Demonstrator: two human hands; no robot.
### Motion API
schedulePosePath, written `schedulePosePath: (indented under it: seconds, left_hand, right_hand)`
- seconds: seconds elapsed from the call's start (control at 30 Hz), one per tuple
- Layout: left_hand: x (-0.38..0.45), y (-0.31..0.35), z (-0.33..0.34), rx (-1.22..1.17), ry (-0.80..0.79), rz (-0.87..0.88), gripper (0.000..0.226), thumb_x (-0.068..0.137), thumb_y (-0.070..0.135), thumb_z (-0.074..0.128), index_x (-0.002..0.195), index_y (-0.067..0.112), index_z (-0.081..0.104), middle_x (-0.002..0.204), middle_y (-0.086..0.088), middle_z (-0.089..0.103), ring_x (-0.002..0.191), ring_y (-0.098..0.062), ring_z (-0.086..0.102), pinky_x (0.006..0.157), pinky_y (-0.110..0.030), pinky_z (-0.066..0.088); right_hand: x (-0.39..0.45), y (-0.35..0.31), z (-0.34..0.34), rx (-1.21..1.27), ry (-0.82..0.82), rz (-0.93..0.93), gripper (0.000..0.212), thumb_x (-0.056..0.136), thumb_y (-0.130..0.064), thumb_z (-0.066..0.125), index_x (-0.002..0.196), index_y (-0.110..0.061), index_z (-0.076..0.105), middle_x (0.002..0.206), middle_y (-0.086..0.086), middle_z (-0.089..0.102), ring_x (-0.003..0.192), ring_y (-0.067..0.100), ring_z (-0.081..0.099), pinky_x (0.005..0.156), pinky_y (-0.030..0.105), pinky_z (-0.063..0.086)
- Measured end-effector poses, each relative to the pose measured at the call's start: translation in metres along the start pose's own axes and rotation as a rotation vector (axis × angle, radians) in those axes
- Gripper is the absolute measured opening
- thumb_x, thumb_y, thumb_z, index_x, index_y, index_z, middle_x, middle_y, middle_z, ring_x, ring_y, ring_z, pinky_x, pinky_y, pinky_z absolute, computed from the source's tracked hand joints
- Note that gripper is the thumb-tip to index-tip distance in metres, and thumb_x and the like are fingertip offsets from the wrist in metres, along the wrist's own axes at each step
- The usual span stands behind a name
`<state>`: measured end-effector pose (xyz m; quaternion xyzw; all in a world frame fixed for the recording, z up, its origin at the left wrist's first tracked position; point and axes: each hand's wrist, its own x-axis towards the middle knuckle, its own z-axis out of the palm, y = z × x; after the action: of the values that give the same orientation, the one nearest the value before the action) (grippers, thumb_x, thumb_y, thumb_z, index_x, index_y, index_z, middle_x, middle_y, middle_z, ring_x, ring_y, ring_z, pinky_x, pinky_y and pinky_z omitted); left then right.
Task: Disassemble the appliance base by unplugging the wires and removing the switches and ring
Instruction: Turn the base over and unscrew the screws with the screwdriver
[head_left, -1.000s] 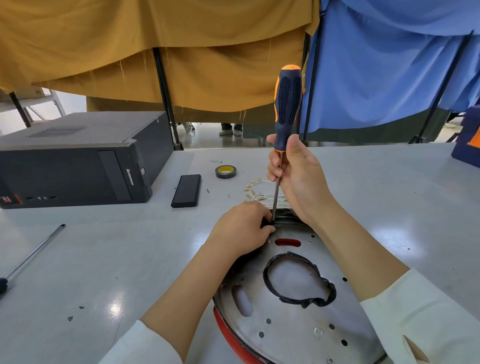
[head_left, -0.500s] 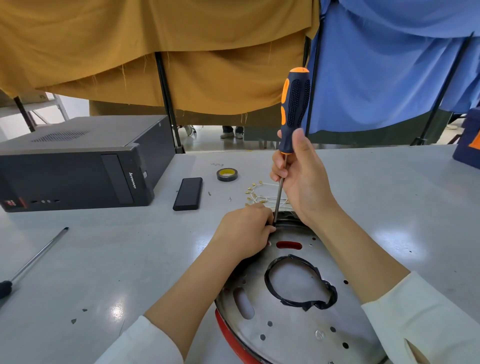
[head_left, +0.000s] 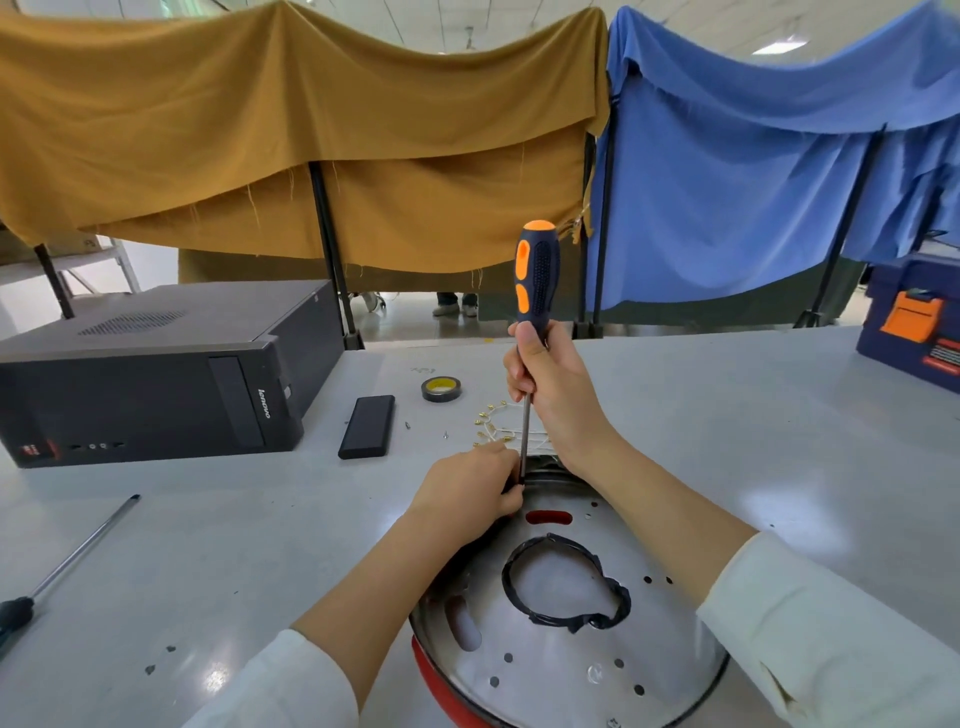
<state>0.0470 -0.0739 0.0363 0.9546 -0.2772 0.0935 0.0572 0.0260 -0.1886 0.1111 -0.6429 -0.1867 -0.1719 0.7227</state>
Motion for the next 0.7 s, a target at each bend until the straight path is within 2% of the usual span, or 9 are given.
schedulePosePath:
  seconds: [0.13,0.2,0.37,0.53,0.7]
  left_hand:
    - [-0.002,0.002,0.0,0.013,-0.019,-0.002,0.021,0.094,0.034,0.044,0.098,0.014,0.048,0.104,-0.004,0.053,0.087,-0.027,0.057,0.065,-0.035,0.041]
    - [-0.003,0.002,0.0,0.006,-0.028,0.006,0.019,0.095,0.033,0.044,0.098,0.015,0.046,0.105,-0.005,0.052,0.087,-0.028,0.056,0.068,-0.037,0.043]
    - [-0.002,0.005,-0.001,0.016,-0.051,0.014,0.015,0.095,0.031,0.042,0.096,0.016,0.042,0.105,-0.006,0.051,0.087,-0.03,0.056,0.066,-0.036,0.039]
    - [-0.002,0.005,0.001,0.066,-0.034,0.024,0.018,0.097,0.031,0.038,0.102,0.014,0.043,0.107,-0.006,0.05,0.087,-0.031,0.057,0.065,-0.038,0.04]
    - [-0.003,0.003,0.0,0.114,0.019,-0.012,0.018,0.096,0.029,0.038,0.107,0.014,0.044,0.108,-0.006,0.05,0.085,-0.032,0.057,0.058,-0.035,0.034]
  right_hand:
    - [-0.001,-0.007,-0.002,-0.088,-0.004,0.016,0.014,0.101,-0.028,0.042,0.099,-0.015,0.044,0.068,-0.002,0.041,0.056,0.005,0.039,0.057,0.019,0.039]
    - [-0.003,-0.01,-0.004,-0.092,-0.009,0.022,0.011,0.101,-0.028,0.042,0.1,-0.017,0.041,0.069,-0.001,0.041,0.055,0.004,0.039,0.056,0.02,0.039]
    - [-0.011,-0.01,-0.004,-0.064,0.042,0.009,0.016,0.101,-0.028,0.042,0.108,-0.016,0.035,0.068,-0.002,0.041,0.053,0.002,0.039,0.054,0.02,0.037]
    - [-0.015,-0.004,0.001,-0.024,0.14,-0.046,0.007,0.101,-0.027,0.041,0.102,-0.021,0.037,0.065,-0.004,0.039,0.053,0.002,0.038,0.053,0.018,0.035]
    - [-0.015,0.001,0.005,-0.067,0.186,-0.108,0.006,0.102,-0.03,0.039,0.1,-0.025,0.041,0.064,-0.006,0.04,0.055,0.003,0.038,0.055,0.02,0.037]
